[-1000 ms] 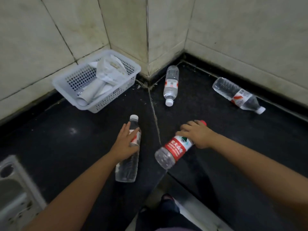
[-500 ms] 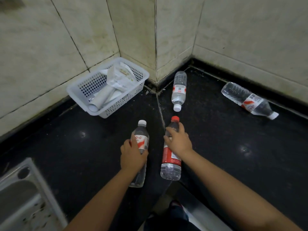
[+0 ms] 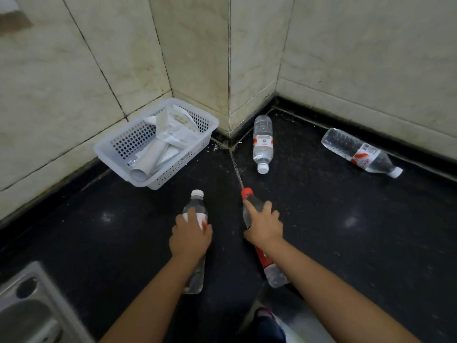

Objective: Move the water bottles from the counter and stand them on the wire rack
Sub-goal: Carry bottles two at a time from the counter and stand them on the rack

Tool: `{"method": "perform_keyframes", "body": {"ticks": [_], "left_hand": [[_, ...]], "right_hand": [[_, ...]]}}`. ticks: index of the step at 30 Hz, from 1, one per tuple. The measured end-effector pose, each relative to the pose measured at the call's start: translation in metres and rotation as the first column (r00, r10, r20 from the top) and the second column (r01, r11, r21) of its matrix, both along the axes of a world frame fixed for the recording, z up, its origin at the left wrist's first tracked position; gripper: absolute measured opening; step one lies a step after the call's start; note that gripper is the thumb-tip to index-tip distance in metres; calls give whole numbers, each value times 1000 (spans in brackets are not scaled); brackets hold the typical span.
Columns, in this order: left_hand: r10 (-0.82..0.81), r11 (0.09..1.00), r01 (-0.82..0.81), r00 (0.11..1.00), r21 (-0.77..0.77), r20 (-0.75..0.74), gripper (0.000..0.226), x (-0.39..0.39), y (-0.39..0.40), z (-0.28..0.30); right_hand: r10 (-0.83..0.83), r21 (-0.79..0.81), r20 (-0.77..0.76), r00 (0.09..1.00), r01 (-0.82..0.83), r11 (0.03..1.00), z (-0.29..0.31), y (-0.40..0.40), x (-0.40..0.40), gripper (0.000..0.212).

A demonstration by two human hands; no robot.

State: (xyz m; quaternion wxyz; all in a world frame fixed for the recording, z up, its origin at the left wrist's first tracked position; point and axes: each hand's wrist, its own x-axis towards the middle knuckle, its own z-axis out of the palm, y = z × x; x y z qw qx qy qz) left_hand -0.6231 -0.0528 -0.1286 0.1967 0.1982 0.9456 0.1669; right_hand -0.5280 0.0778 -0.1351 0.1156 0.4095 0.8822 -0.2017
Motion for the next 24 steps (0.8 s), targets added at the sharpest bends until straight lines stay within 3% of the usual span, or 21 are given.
{"method": "perform_keyframes", "body": {"ticks": [5,11,14,19,24], "left_hand": [[2,997,-3,1000,-78,-16,83,-7,1,-14],[-11,1000,11,998,-11,69,76,-7,-8,-4],[-83,996,83,996,17,17,73,14,-17,4],[-283,946,285,958,154,-37,72,100,17,27],[-553,773,573,819,272,-153,75,247,71,55]], "right_hand": [[6,0,-11,1000,-6,1000,-1,2,0,77],[-10,-34,-65,998,8,999,7,0,30,78],[-16,-7,-120,993,15,1000,12,-1,81,85],[-165,46,-263,951,183,982,32,10,181,89],[-287,141,-463,839,389,911,70,11,311,88]]}}
